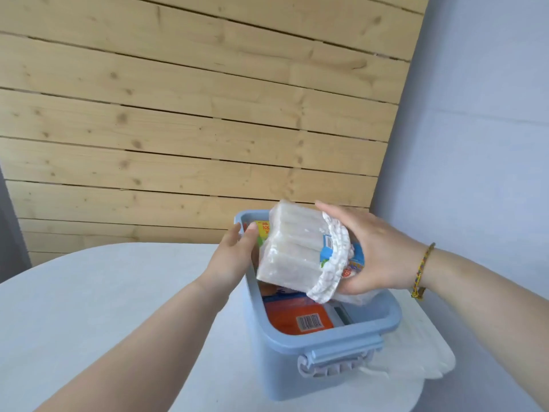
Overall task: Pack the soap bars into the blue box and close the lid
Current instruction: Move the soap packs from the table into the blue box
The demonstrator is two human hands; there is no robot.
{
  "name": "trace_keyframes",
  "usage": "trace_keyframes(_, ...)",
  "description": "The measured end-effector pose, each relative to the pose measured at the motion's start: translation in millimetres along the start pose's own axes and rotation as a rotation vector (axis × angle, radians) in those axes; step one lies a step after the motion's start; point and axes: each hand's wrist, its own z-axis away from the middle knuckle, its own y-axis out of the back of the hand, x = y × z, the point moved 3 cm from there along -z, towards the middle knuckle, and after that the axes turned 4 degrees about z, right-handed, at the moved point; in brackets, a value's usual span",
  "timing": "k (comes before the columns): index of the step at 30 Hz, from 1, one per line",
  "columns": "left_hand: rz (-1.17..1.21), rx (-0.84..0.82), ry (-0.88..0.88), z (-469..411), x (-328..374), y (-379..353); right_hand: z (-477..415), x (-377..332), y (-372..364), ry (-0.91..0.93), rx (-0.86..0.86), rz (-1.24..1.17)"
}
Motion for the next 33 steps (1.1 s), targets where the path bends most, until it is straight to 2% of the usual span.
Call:
trace_keyframes(5, -0.103, 0.065, -0.027, -4, -6, -14, 1, 14, -30, 0.081, -0.077, 0.114)
trace_keyframes(13, -0.046, 0.060, 0.027, -10, -15, -12, -7, 19, -45, 0.127, -0.149, 0.176)
trace_keyframes(19, -0.012, 0.082, 0.021, -10, -18, -12, -5, 12, -50, 0.183, -0.282, 0.236)
trace_keyframes(29, -0.021, 0.096, -0.001, -10, -16, -15, -15, 13, -66, 0.189, -0.502, 0.276)
trace_keyframes(33, -0.031, 0.091, -0.013, -11, -16, -15, -13, 18, -78, 0.181, -0.502, 0.278)
